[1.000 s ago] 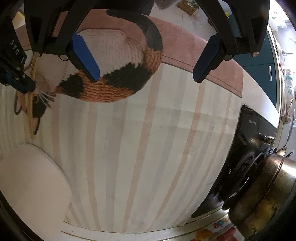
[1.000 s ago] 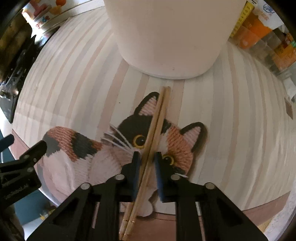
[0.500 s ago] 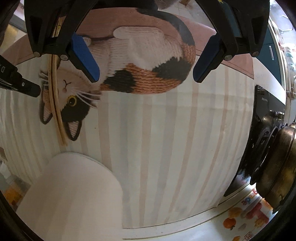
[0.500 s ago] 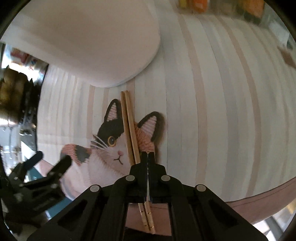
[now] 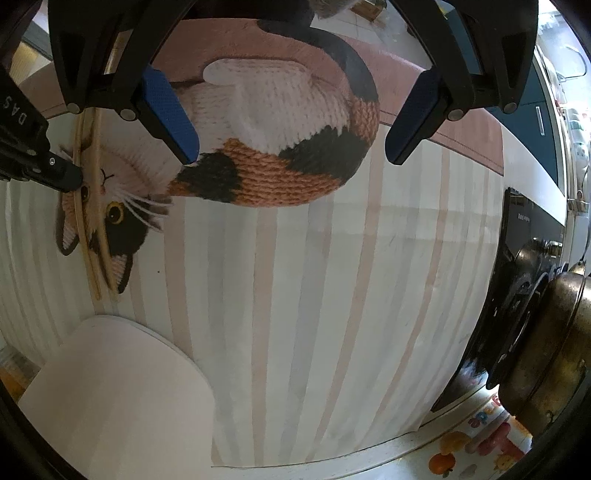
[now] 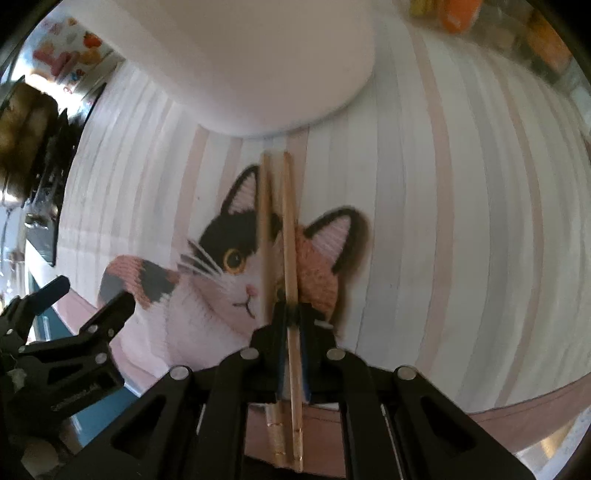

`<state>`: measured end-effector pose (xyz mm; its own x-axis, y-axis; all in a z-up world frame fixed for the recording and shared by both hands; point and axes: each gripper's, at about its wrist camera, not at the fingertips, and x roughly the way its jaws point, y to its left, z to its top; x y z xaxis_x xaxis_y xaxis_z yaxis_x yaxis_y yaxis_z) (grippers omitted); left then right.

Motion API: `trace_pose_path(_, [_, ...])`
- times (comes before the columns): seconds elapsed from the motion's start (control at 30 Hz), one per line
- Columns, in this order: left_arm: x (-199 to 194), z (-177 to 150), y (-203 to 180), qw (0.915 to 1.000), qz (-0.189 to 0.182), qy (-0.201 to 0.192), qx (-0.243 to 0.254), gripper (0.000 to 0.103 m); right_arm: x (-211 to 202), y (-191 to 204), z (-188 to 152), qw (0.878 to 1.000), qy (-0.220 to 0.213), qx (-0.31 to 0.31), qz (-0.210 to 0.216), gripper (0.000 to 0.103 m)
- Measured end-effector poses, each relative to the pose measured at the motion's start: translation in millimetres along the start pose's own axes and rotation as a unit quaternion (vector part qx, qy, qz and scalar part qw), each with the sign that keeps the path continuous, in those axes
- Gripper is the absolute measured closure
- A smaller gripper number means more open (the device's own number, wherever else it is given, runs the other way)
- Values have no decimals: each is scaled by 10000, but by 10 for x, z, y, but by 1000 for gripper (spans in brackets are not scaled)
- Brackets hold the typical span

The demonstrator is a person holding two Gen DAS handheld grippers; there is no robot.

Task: Organize utensils
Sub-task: 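Grasp a chopstick with the left tool while the right tool adjusts to one chopstick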

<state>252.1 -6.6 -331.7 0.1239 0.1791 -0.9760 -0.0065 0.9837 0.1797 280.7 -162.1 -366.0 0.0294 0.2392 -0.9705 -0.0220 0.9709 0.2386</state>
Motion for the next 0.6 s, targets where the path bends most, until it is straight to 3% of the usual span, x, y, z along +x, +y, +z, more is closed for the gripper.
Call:
trace_pose_path(0.23, [-76,17,-72,9999,-157,-56,-42,0,-64,-12,-57,9984,-64,-122,-541,97])
trace_pose_path(0.5, [-98,59,-647,9947,-996,129,205,3,-314,-830,-225,9956,-36,543,-760,97])
trace_pose_path(0.57, [-32,77,-810,9928,-1122,256,346,15,-380,-1050,-255,9941,-55,797,-732,97])
trace_pose_path(0.6, [1,83,-874,9922,-1135,316,408,29,-402,-1119,-262,9935,-59,884,-712,97])
